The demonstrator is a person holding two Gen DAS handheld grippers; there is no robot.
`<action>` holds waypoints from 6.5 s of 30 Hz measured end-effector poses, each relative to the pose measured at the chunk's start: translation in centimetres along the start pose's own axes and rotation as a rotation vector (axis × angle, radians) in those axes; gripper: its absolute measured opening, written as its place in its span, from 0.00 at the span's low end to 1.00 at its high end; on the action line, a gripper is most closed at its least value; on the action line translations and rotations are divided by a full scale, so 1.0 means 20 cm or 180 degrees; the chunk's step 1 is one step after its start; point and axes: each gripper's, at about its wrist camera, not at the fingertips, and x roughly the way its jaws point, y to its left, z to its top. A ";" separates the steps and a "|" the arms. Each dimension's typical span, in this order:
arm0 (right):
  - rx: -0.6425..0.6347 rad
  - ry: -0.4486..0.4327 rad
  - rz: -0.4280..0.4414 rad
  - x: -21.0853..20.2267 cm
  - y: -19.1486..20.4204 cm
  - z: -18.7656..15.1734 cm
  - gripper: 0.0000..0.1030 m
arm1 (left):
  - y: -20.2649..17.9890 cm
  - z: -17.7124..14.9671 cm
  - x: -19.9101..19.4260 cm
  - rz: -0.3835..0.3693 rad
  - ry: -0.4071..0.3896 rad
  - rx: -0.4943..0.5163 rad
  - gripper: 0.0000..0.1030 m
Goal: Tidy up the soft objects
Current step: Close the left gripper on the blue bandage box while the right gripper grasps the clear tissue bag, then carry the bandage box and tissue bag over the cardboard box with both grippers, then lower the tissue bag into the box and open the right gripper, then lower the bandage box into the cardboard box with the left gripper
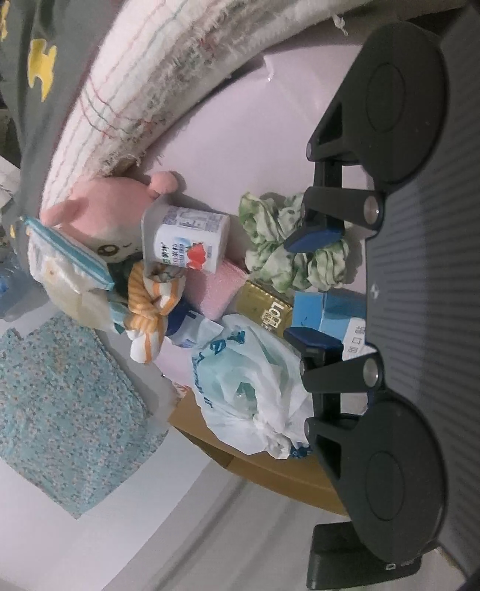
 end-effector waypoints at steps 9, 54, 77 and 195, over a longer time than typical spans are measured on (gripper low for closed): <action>-0.0042 -0.0137 -0.0202 -0.07 -0.03 0.07 0.43 | -0.03 0.01 0.04 0.0012 -0.0026 0.0128 0.73; -0.2177 0.0579 -0.1055 0.53 0.36 0.98 0.44 | 0.28 0.09 -0.61 -0.0047 -0.1959 -0.0516 0.71; -0.1369 0.0290 0.0872 0.36 1.32 0.82 0.39 | 0.89 0.23 -1.18 0.0895 -0.2036 -0.0934 0.71; -0.0873 0.1803 0.0226 2.25 2.00 0.45 0.34 | 1.97 0.63 -0.51 0.1045 0.0295 -0.1454 0.70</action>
